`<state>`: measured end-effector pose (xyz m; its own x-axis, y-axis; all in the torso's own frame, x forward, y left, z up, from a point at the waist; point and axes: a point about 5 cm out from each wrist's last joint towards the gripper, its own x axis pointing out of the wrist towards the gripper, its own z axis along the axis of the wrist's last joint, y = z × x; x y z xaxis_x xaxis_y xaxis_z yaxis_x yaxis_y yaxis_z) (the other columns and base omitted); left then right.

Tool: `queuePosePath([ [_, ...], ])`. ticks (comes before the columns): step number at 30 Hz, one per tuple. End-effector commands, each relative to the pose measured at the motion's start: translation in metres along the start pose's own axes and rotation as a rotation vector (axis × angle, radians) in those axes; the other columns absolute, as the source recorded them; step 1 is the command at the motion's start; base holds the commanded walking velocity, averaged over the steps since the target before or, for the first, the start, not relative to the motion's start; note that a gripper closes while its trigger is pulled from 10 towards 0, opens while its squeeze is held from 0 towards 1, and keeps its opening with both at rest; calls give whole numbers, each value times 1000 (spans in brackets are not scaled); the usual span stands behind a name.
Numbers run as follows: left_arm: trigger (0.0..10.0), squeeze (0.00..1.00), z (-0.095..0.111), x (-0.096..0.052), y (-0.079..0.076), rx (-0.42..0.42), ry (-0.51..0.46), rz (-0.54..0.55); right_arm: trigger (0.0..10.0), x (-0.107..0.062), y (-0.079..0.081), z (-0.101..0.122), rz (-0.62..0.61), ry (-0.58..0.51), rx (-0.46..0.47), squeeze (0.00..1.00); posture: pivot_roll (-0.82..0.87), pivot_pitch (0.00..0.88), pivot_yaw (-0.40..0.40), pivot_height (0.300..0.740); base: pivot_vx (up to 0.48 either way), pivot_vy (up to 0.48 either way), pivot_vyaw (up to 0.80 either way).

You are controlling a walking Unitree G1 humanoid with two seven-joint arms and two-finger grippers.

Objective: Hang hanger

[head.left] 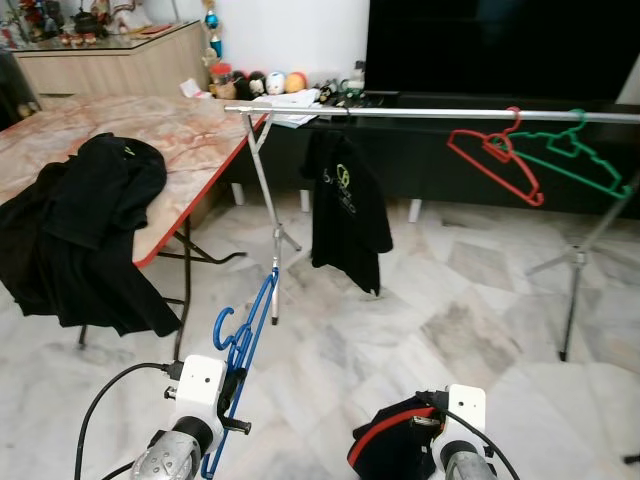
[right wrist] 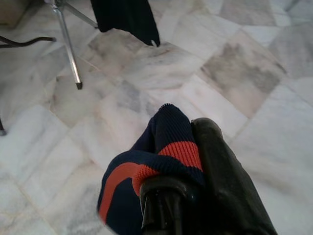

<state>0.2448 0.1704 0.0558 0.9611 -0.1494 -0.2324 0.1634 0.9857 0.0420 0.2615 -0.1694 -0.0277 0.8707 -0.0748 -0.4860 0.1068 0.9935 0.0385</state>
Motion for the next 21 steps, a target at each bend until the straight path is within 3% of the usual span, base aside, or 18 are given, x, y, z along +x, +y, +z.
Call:
queuePosePath([
  [1, 10000, 0, 5, 1, 1, -6, -19, 1, 10000, 2, 5, 6, 12, -24, -1, 0, 110, 58, 29, 740, -270, 0, 0],
  [13, 10000, 0, 0, 3, 4, 34, 48, -46, 10000, 4, 6, 11, 31, -26, -20, 0, 112, 61, 34, 740, -43, 0, 0],
  [19, 10000, 0, -2, 7, 5, 99, 136, -180, 10000, 13, 16, 32, 76, -66, -56, 0, 120, 59, 32, 740, 0, 0, 0],
  [21, 10000, 0, -4, 7, 4, 129, 198, -272, 10000, 17, 16, 43, 71, -85, -52, 0, 123, 58, 31, 740, 0, 0, 0],
])
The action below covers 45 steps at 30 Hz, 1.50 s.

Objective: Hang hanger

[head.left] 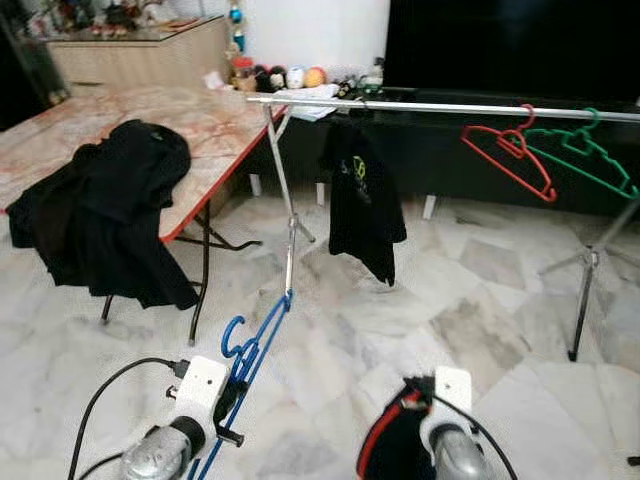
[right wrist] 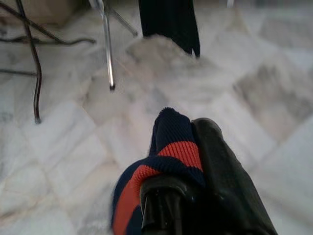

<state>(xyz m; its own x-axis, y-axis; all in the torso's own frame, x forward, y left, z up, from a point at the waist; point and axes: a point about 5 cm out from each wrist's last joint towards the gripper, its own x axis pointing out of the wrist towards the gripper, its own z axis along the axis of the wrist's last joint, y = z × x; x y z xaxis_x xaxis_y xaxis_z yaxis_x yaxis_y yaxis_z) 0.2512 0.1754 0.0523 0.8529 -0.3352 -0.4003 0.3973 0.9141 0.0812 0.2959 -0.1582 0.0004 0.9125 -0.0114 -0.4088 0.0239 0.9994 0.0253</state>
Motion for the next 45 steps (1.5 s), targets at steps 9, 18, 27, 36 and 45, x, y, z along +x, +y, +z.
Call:
queuePosePath([
  [9, 10000, 0, -13, -14, -6, 160, 272, -472, 10000, 16, 13, 42, 55, -72, -61, 0, 131, 51, 17, 740, 0, 0, 0],
  [18, 10000, 0, 1, -12, -20, 190, 299, -681, 10000, 21, 22, 63, 82, -118, -1, 0, 132, 49, 6, 740, 0, 0, 0],
  [27, 10000, 0, 23, 14, -28, 173, 177, -630, 10000, 23, 32, 67, 135, -105, 71, 0, 121, 51, 11, 740, 0, 0, 0],
  [36, 10000, 0, 28, 19, -27, 139, 143, -575, 10000, 21, 32, 61, 137, -90, 73, 0, 120, 47, 12, 740, 0, 0, 0],
  [45, 10000, 0, 28, 19, -27, 139, 143, -575, 10000, 21, 32, 61, 137, -90, 73, 0, 120, 47, 12, 740, 0, 0, 0],
])
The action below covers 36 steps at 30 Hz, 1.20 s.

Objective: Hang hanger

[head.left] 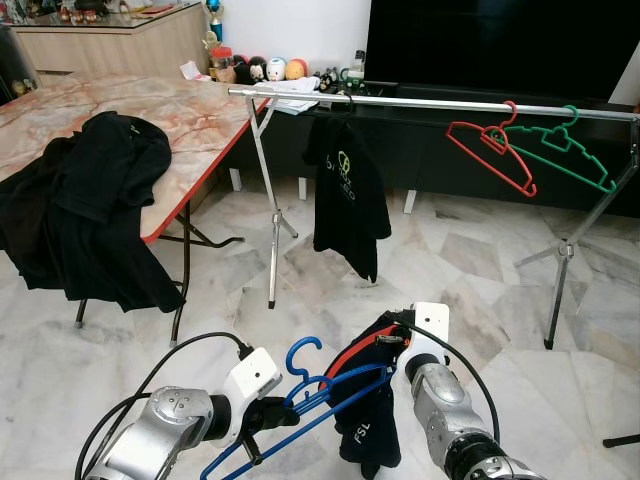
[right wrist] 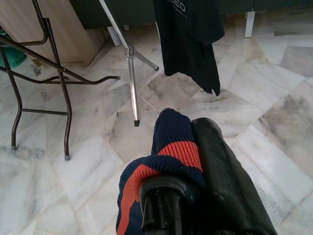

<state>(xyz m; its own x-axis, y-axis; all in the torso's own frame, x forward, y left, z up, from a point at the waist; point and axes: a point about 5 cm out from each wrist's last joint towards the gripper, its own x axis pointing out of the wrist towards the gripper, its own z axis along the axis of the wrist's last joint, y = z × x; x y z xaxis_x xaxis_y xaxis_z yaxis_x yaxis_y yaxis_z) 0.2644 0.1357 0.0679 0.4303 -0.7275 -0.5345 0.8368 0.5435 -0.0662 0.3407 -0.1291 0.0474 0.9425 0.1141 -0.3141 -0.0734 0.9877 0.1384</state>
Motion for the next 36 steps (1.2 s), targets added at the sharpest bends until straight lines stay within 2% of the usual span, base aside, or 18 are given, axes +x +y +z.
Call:
queuePosePath([
  [1, 10000, 0, 0, -1, 3, -10, -2, 9, 10000, 0, 1, 0, 4, 0, 3, 0, 120, 47, 12, 740, 0, 0, 0],
  [16, 10000, 0, 0, -1, 3, -10, -2, 9, 10000, 0, 1, 0, 4, 0, 3, 0, 120, 47, 12, 740, 0, 0, 0],
  [18, 10000, 0, 5, -1, 18, 2, -68, 212, 10000, -2, -5, -6, -8, 23, 23, 0, 123, 44, 2, 740, 0, 0, 0],
  [20, 10000, 0, 7, -1, 23, 4, -94, 289, 10000, -3, -7, -8, -14, 31, 28, 0, 123, 44, 2, 740, 0, 0, 0],
  [28, 10000, 0, 7, -5, 27, -1, -98, 313, 10000, -3, -8, -8, -21, 33, 23, 0, 125, 47, 2, 740, 0, 0, 0],
  [36, 10000, 0, 4, 1, 16, -25, -102, 228, 10000, -3, -6, -9, -9, 35, 28, 0, 126, 48, 3, 740, 0, 0, 0],
])
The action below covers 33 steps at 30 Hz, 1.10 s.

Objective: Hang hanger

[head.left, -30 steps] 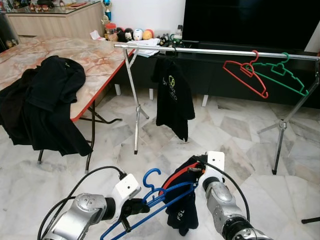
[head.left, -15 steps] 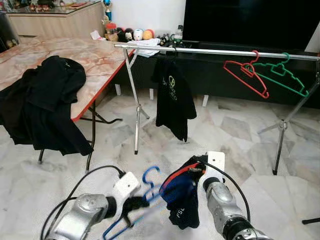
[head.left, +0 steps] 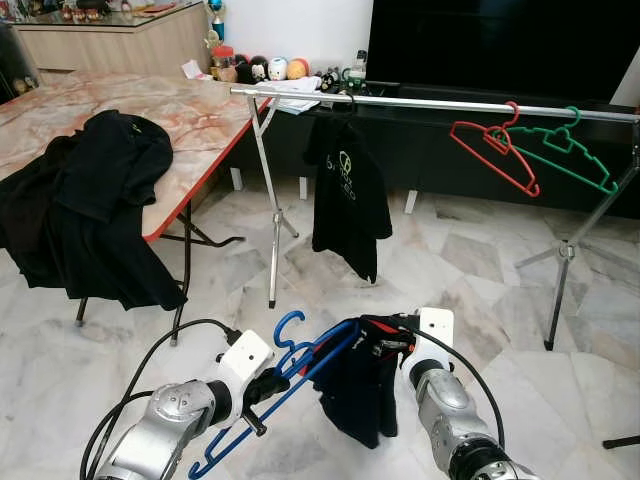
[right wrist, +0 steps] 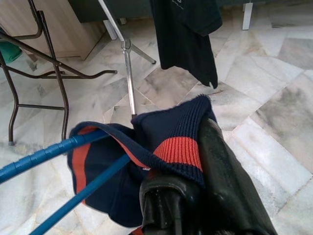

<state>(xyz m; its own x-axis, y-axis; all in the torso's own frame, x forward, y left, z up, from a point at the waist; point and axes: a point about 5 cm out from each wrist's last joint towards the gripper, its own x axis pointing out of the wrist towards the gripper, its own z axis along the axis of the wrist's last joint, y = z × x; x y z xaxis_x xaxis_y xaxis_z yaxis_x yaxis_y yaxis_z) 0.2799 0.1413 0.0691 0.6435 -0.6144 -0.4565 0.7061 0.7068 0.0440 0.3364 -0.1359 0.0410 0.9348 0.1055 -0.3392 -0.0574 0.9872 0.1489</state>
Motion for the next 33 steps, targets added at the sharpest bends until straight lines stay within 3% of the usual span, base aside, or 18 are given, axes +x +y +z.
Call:
queuePosePath([
  [1, 10000, 0, 0, -1, -2, -23, -3, -26, 10000, 0, 2, -1, 6, 8, 15, 0, 126, 48, 3, 740, 0, 0, 0],
  [4, 10000, 0, -4, -2, -11, -52, 17, -106, 10000, 1, 4, 1, 17, 1, 29, 0, 126, 48, 3, 740, 0, 0, 0],
  [11, 10000, 0, -5, -8, -15, -61, 31, -187, 10000, 3, 7, 6, 48, -11, 26, 0, 128, 53, 6, 740, 0, 0, 0],
  [23, 10000, 0, 10, 0, 3, -61, -46, -45, 10000, 5, 16, 12, 132, -17, 12, 0, 125, 53, 8, 740, 0, 0, 0],
  [29, 10000, 0, 12, 1, -3, -72, -55, -87, 10000, 4, 19, 11, 164, -16, 0, 0, 124, 55, 9, 740, 0, 0, 0],
  [33, 10000, 0, 8, 0, -3, -73, -43, -91, 10000, 4, 32, 23, 348, -53, -18, 0, 115, 61, 15, 740, 0, 0, 0],
])
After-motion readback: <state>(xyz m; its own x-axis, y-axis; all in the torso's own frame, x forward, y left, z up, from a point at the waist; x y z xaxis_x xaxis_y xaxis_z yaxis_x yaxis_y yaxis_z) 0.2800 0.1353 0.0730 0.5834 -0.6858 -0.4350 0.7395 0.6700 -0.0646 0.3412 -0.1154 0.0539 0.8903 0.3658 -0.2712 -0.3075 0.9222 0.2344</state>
